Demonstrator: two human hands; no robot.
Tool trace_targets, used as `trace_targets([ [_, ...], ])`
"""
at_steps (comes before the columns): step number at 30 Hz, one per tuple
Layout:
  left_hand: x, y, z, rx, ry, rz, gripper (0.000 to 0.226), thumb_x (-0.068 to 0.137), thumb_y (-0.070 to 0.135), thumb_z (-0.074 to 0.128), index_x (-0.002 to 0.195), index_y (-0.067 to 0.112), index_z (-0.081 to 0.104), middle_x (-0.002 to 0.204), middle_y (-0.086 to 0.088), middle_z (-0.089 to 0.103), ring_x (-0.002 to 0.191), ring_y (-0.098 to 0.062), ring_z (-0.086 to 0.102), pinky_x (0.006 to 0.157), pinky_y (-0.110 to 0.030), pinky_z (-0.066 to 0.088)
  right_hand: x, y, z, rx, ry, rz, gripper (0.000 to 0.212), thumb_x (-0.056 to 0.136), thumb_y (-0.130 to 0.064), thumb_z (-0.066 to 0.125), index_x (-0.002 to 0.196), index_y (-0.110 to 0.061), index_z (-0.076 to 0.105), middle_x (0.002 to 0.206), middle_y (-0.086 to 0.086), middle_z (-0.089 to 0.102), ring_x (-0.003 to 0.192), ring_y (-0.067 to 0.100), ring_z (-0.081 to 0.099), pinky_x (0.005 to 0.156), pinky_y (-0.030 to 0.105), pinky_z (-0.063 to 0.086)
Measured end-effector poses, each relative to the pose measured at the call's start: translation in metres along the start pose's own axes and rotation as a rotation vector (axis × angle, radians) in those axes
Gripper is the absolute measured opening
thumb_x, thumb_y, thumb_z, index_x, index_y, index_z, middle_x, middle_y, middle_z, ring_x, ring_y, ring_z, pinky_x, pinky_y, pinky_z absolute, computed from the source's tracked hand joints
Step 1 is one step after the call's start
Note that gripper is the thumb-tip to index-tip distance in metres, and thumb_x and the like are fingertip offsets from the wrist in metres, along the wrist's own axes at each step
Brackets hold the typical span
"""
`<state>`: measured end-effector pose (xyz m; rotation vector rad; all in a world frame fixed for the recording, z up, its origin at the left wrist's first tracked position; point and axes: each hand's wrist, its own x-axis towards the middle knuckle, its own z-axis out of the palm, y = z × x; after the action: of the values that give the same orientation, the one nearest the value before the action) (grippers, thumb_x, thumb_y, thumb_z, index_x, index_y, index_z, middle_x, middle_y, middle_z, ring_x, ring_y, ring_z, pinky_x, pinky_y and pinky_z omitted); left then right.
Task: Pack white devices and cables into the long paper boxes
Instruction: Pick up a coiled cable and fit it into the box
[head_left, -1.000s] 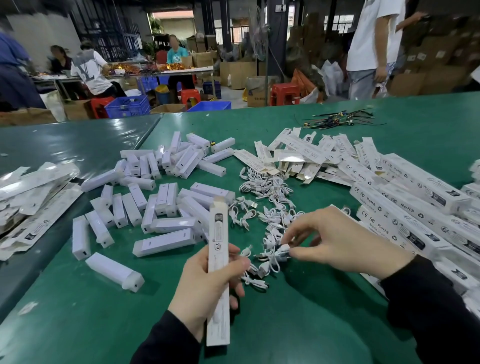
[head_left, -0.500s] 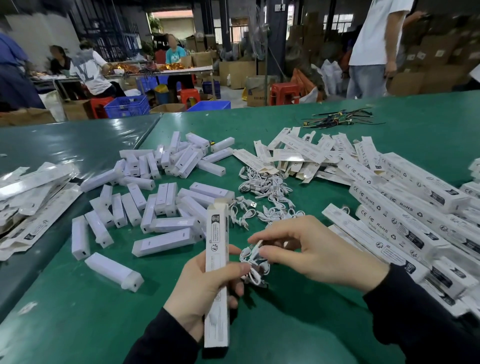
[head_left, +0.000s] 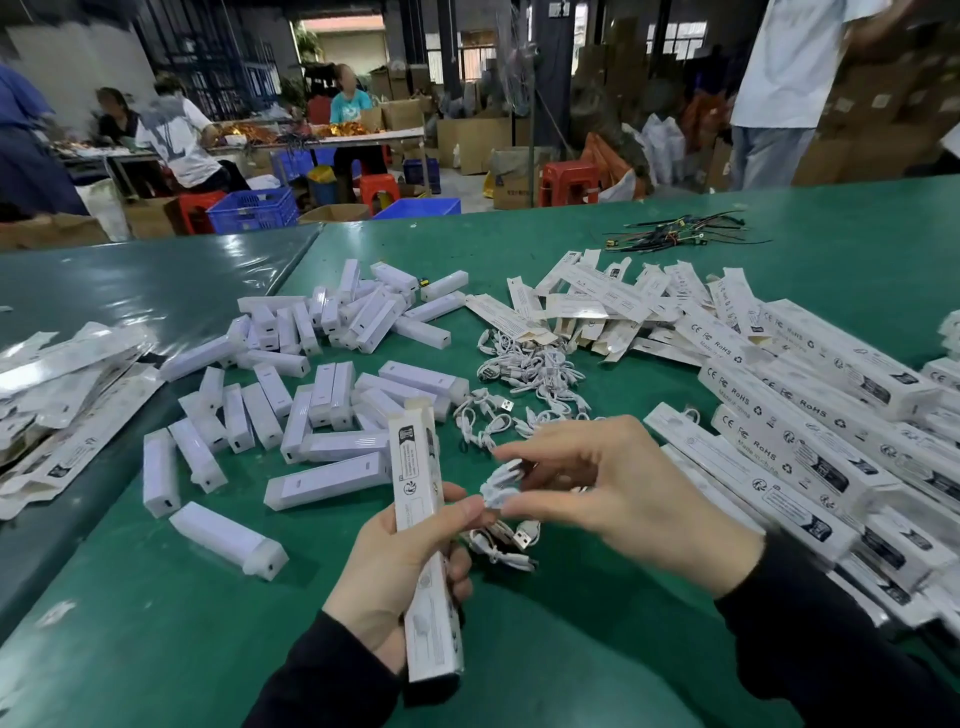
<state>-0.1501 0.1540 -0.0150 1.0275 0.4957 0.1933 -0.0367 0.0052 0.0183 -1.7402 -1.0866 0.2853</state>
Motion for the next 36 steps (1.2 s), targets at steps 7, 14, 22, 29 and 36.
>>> trace_targets([
  [7,-0.013,-0.002,0.002,0.268,-0.317,-0.159,0.033,0.072,0.013,0.081,0.095,0.003,0.059,0.057,-0.013,0.055,0.031,-0.013,0.040,0.034,-0.020,0.040,0.008,0.007,-0.015,0.262,0.336,0.041,0.029,0.070,-0.023,0.075,0.098,-0.022,0.075,0.091,0.006,0.074,0.082,0.013,0.063,0.089,0.044,0.057],
  [14,-0.015,-0.002,0.004,0.358,-0.362,-0.181,0.035,0.068,0.016,0.074,0.098,0.003,0.059,0.053,-0.011,0.050,0.031,-0.014,0.040,0.035,-0.019,0.039,0.007,0.015,-0.014,-0.027,0.170,0.138,0.023,0.091,-0.014,0.066,0.113,-0.021,0.073,0.099,-0.005,0.075,0.101,0.016,0.067,0.099,0.041,0.048],
  [22,-0.016,-0.003,0.001,0.402,-0.406,-0.184,0.038,0.070,0.016,0.076,0.101,0.004,0.058,0.053,-0.010,0.052,0.031,-0.014,0.041,0.035,-0.020,0.040,0.003,0.010,-0.030,-0.141,-0.001,0.156,0.026,0.092,-0.014,0.066,0.116,-0.023,0.071,0.108,-0.001,0.075,0.106,0.026,0.065,0.095,0.042,0.048],
  [29,-0.017,-0.001,0.001,0.416,-0.432,-0.172,0.034,0.071,0.015,0.074,0.099,0.005,0.058,0.051,-0.009,0.050,0.031,-0.014,0.041,0.035,-0.020,0.041,0.002,0.013,-0.044,-0.119,-0.011,0.190,0.026,0.092,-0.016,0.066,0.113,-0.030,0.072,0.107,-0.020,0.072,0.108,0.008,0.066,0.101,0.038,0.049],
  [36,-0.017,0.000,0.000,0.503,-0.526,-0.201,0.034,0.071,0.018,0.077,0.099,0.009,0.060,0.051,-0.008,0.053,0.032,-0.012,0.045,0.036,-0.021,0.044,-0.001,0.009,-0.053,-0.119,-0.181,0.240,0.026,0.091,-0.016,0.067,0.111,-0.031,0.074,0.109,-0.023,0.070,0.111,-0.002,0.063,0.104,0.030,0.047],
])
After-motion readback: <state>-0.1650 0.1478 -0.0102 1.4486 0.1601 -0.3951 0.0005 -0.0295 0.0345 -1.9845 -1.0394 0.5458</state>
